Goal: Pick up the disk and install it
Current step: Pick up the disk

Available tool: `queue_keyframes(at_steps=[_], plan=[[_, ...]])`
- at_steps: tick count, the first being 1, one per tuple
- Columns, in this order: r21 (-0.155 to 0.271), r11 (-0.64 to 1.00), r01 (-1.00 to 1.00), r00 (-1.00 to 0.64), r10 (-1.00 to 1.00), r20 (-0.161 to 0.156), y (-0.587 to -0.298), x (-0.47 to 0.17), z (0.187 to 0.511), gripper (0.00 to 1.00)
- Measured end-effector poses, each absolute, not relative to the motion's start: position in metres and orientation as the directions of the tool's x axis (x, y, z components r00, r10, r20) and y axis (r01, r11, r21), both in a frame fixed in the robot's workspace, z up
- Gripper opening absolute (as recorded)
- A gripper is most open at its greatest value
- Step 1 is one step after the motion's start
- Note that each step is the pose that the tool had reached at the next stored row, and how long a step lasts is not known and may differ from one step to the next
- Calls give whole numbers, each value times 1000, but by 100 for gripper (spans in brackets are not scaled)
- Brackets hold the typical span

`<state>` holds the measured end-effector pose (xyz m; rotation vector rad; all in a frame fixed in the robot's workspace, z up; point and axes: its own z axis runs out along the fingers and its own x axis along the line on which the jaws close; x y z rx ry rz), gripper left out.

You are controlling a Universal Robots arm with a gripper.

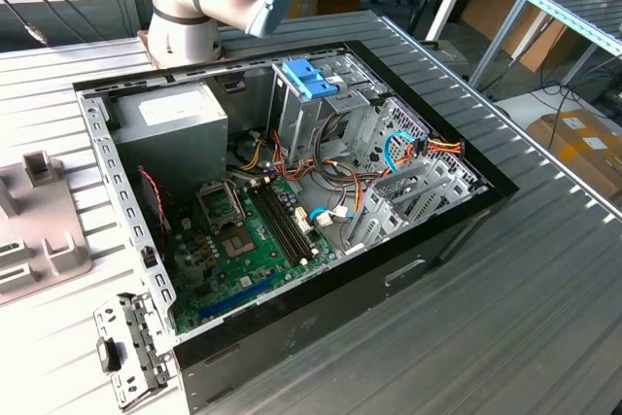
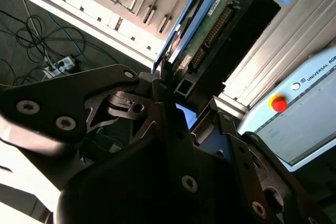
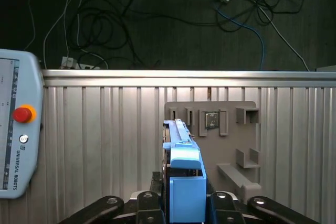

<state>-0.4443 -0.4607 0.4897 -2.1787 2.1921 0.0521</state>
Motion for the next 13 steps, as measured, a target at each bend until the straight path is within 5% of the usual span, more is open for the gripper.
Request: queue_keyframes(at_steps=[13], plan=[[-12,7,-1000,-6,-998,-60,-481,-444,490,37]])
